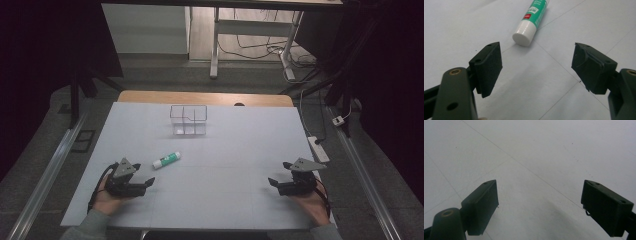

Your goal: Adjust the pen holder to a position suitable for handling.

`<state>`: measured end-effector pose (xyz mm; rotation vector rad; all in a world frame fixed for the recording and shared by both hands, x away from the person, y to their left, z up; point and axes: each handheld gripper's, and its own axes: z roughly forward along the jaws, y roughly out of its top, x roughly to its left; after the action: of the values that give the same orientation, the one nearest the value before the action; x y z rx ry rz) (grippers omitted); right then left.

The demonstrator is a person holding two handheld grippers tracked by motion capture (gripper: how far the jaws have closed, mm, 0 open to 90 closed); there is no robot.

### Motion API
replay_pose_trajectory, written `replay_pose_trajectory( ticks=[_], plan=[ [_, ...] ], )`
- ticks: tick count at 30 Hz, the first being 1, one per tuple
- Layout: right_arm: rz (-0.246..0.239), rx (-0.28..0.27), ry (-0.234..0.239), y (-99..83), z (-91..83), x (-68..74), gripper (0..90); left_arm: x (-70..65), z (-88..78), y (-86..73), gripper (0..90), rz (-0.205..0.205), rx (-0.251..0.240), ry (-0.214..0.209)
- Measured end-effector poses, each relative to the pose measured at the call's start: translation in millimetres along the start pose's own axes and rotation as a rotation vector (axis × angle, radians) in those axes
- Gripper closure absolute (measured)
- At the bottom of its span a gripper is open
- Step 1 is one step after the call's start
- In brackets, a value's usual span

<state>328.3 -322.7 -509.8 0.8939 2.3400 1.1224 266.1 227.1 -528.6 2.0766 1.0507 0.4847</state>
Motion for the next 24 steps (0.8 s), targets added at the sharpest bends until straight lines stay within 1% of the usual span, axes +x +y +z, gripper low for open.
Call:
replay_pose_trajectory(
  ticks=[6,7,17,18,19,24],
  plan=[
    [0.004,-0.006,-0.004,-1.0,-0.2,-0.6,14.5,0.2,-0.1,0.1,24.3,0.000,0.000,0.002],
    [0.002,-0.003,-0.010,-0.8,-0.7,-0.4,14.6,0.1,-0.2,0.2,24.3,0.001,-0.001,0.002],
    [0.003,-0.002,-0.003,-1.4,0.2,-0.7,14.9,0.9,-1.2,0.9,24.3,-0.003,-0.005,0.005],
    [0.002,0.001,-0.008,-1.3,0.1,-0.8,15.0,0.9,-1.2,0.9,24.3,-0.003,-0.005,0.005],
    [0.005,-0.005,0.001,-1.4,0.7,-1.0,14.9,1.1,-0.9,1.2,24.3,-0.002,-0.004,0.005],
    [0.000,0.000,0.002,-1.4,1.4,-0.5,15.4,0.8,-2.0,2.8,24.4,-0.001,-0.007,0.009]
  ],
)
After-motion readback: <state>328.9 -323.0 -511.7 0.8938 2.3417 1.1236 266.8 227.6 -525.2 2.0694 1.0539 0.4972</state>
